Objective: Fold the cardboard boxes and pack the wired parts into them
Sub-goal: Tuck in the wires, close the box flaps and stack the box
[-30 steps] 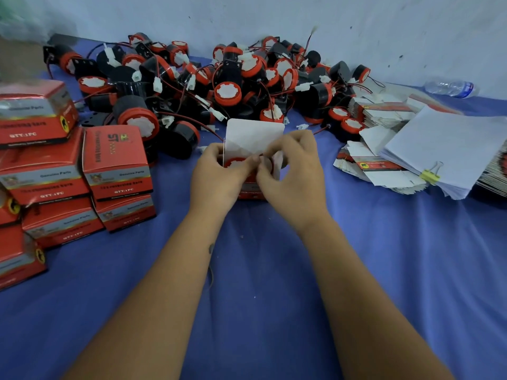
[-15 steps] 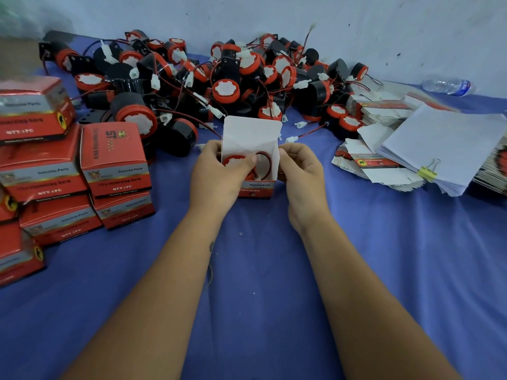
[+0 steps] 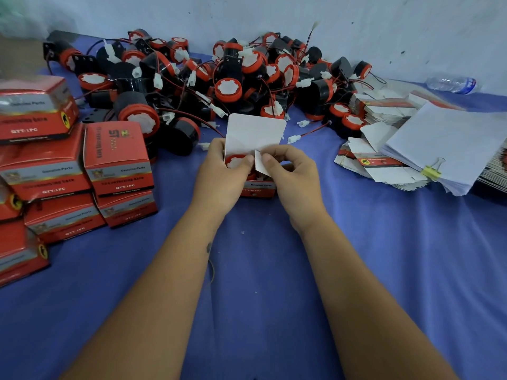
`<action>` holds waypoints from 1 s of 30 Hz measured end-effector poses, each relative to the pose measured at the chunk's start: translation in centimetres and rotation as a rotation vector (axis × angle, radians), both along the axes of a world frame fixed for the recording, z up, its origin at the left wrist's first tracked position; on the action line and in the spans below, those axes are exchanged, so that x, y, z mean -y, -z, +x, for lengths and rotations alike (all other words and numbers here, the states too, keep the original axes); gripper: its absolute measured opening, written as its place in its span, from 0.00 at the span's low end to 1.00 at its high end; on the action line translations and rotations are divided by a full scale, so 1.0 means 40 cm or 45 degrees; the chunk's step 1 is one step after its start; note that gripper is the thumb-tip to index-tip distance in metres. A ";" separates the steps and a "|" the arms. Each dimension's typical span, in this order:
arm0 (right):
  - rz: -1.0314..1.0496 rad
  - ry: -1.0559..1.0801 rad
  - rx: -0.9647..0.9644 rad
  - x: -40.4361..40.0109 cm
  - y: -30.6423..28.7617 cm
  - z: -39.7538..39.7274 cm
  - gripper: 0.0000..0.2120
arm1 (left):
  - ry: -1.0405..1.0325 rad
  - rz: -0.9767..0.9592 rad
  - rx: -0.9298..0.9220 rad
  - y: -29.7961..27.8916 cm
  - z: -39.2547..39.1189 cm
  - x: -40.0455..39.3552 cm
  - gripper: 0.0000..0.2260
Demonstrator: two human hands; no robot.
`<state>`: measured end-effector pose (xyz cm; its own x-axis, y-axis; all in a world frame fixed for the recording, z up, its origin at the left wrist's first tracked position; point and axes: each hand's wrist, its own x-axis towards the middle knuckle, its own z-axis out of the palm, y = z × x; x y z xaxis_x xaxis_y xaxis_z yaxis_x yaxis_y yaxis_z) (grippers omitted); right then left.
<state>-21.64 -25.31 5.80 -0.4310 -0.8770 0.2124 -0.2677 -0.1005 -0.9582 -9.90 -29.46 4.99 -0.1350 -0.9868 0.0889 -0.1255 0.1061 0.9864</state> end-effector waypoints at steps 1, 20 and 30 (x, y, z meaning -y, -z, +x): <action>0.005 0.003 -0.002 0.000 -0.001 0.000 0.06 | 0.020 0.010 -0.023 -0.001 0.002 0.000 0.10; 0.092 -0.108 -0.035 0.000 -0.006 -0.010 0.07 | 0.231 0.174 -0.463 -0.023 0.058 0.027 0.14; -0.045 -0.026 -0.058 0.003 0.006 -0.006 0.12 | 0.128 -0.134 -0.270 -0.003 0.052 0.022 0.15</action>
<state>-21.89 -25.44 5.58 -0.4023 -0.8771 0.2626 -0.3083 -0.1403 -0.9409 -7.84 -30.32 5.11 -0.1993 -0.9532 0.2272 0.0994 0.2110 0.9724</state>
